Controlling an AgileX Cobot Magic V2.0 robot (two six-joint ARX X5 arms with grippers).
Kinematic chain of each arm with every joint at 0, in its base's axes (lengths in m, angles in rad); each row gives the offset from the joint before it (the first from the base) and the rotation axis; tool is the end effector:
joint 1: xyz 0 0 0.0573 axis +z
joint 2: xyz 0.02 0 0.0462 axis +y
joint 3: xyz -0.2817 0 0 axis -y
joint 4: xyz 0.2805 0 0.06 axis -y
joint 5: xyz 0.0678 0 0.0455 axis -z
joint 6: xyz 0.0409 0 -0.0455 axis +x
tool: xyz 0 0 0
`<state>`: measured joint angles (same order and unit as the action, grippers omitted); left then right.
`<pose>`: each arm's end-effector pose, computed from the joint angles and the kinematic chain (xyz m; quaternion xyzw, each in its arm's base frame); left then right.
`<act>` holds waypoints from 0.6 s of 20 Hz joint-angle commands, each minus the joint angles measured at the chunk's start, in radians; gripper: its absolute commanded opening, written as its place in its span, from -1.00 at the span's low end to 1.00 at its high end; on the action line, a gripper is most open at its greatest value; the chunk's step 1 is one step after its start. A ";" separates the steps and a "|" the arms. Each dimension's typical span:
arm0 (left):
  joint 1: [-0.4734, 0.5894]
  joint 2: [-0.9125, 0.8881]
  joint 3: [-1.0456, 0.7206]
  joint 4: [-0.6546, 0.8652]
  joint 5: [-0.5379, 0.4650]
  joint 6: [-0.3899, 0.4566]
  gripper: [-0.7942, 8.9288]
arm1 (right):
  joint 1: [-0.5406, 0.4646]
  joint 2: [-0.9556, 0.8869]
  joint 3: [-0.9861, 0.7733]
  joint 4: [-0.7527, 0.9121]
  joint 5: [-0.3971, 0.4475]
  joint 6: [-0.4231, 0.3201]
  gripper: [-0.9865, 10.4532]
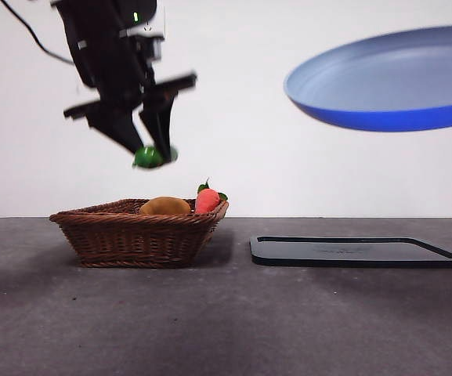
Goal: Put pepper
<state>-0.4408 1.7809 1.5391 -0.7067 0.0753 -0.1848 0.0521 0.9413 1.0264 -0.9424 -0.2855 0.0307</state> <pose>0.3865 -0.1857 0.2819 0.0033 0.4681 -0.1846 0.8642 0.1977 0.0218 0.3339 0.0622 0.4151 0.1464 0.8958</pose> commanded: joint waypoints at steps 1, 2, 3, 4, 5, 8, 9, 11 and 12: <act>-0.035 -0.056 0.020 -0.021 0.093 -0.006 -0.66 | 0.001 0.068 0.012 0.050 -0.032 0.042 -0.82; -0.050 -0.084 0.020 -0.029 0.129 -0.006 -0.66 | 0.002 0.105 0.012 0.069 -0.062 0.063 -0.82; -0.068 -0.110 0.020 -0.037 0.149 -0.003 -0.66 | 0.001 0.145 0.012 0.092 -0.089 0.081 -0.82; -0.092 -0.131 0.020 -0.044 0.166 -0.002 -0.66 | 0.002 0.187 0.012 0.113 -0.108 0.102 -0.82; -0.119 -0.145 0.020 -0.048 0.183 0.000 -0.66 | 0.003 0.229 0.012 0.130 -0.110 0.121 -0.82; -0.216 -0.150 0.020 -0.052 0.219 0.005 -0.66 | 0.019 0.349 0.012 0.173 -0.110 0.164 -0.82; -0.249 -0.147 0.019 -0.049 0.214 0.007 -0.66 | 0.023 0.383 0.012 0.180 -0.110 0.172 -0.82; -0.330 -0.137 0.019 -0.031 0.198 0.033 -0.66 | 0.023 0.433 0.012 0.193 -0.111 0.192 -0.82; -0.366 -0.130 0.019 -0.022 0.158 0.035 -0.66 | 0.023 0.448 0.012 0.198 -0.132 0.199 -0.82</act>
<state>-0.7944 1.6318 1.5391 -0.7376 0.2420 -0.1677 0.0719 1.3823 1.0264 -0.7589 -0.4046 0.2077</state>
